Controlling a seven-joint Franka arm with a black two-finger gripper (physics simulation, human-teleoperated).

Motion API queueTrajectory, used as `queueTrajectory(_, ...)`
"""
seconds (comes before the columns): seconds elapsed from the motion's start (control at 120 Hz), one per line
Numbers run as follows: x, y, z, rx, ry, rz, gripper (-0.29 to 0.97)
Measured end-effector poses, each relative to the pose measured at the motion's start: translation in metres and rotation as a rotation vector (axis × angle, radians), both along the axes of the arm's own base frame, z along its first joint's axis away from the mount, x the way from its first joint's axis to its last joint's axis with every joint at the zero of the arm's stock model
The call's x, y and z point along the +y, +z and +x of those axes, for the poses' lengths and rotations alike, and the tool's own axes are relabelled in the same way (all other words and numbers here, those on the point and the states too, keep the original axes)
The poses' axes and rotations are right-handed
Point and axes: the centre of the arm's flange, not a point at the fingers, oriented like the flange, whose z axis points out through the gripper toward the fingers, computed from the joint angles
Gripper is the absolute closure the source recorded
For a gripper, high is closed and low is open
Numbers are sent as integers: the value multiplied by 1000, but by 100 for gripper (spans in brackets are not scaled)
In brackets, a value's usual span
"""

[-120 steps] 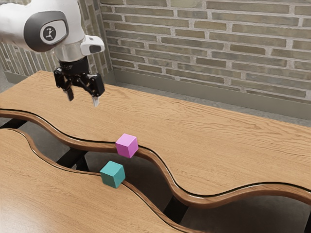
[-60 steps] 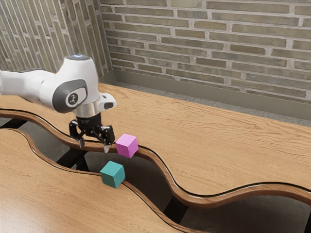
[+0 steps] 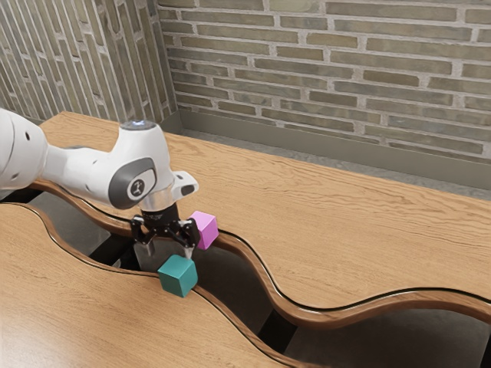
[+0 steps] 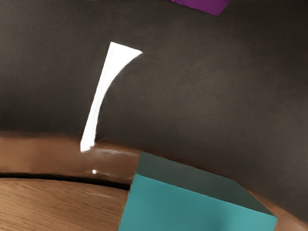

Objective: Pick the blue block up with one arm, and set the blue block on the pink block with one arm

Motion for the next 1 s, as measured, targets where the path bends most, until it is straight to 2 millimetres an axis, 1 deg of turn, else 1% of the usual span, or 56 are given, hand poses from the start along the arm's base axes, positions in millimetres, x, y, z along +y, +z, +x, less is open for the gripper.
queueTrajectory(0.083, 1, -3, 1, -10, -17, -5, 0)
queueTrajectory(0.217, 1, -17, 2, -4, -51, -12, 0)
queueTrajectory(0.367, 1, -24, 2, -2, -73, -25, 0)
queueTrajectory(0.483, 1, -36, 2, 11, -87, -31, 0)
queueTrajectory(0.55, 1, -39, 2, 12, -92, -36, 0)
queueTrajectory(0.625, -2, -46, -5, 24, -93, -48, 0)
queueTrajectory(0.783, -4, -51, -8, 23, -99, -61, 0)
queueTrajectory(0.917, -3, -63, -9, 36, -103, -65, 0)
queueTrajectory(1.0, -3, -64, -8, 35, -106, -68, 2)
